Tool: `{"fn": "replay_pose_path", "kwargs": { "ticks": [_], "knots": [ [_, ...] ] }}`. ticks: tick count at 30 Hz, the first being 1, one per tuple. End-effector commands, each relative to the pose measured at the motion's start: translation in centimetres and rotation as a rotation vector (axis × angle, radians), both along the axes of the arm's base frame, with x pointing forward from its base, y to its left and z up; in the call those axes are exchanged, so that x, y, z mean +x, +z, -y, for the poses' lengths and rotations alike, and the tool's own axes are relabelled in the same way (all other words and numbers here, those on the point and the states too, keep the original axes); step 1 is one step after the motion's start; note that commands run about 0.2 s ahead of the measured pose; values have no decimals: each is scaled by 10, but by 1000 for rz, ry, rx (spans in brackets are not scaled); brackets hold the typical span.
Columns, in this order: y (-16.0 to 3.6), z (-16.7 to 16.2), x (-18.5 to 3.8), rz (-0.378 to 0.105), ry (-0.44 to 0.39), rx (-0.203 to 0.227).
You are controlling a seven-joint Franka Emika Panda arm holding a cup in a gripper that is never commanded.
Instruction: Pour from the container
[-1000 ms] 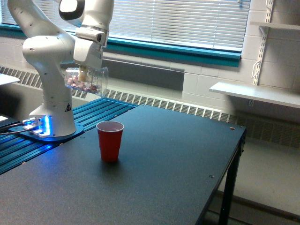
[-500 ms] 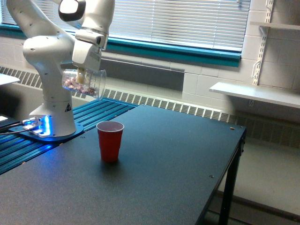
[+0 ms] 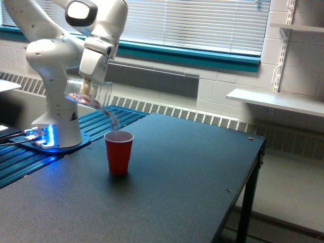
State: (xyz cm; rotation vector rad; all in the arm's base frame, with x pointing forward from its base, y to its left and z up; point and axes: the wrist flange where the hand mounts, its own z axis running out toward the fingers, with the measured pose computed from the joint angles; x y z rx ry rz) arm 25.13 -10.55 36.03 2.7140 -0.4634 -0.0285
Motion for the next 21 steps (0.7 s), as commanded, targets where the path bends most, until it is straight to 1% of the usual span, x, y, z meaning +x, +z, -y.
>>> {"fn": "replay_pose_path", "kwargs": {
  "ticks": [1,8,21],
  "knots": [
    [-18,-8,-5,-27,-13,-6],
    [-21,-7,-5,-35,-9,-23],
    [-26,-14,-6,-59,-16,-11]
  ]
}}
